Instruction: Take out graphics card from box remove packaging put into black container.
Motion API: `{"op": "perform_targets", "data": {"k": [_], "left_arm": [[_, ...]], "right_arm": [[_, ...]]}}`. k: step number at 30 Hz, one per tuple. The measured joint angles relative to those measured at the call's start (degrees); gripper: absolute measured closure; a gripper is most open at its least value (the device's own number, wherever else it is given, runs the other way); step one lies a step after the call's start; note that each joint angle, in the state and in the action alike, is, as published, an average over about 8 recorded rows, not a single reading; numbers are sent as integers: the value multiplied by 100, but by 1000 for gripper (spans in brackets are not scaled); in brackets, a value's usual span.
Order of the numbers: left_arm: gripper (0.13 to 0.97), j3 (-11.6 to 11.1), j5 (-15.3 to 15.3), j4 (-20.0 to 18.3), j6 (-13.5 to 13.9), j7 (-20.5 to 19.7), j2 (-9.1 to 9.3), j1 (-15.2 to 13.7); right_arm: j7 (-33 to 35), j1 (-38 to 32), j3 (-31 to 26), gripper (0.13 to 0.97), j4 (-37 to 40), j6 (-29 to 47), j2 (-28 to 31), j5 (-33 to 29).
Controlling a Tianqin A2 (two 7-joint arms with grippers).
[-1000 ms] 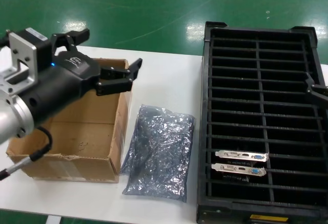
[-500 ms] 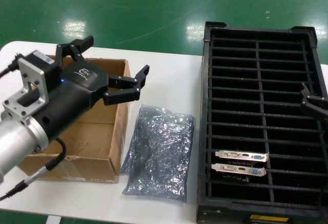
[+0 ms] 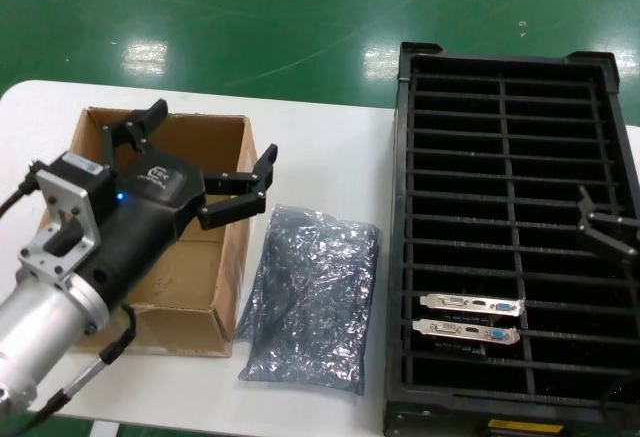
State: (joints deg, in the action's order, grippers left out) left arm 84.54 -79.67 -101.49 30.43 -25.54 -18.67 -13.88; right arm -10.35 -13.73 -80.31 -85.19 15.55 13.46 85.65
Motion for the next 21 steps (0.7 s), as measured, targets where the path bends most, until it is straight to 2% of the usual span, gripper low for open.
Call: {"op": "perform_targets", "data": {"k": [18,21], "left_arm": [[132,384,-1261,529,-1637,1374,80,748],[132,416,-1363,572,-1770,1485,86,810]], "right_arm": [[557,740,-612,129,-349,-837,201,941],[602,801,-661,129,-377,-905,217,1017]]}}
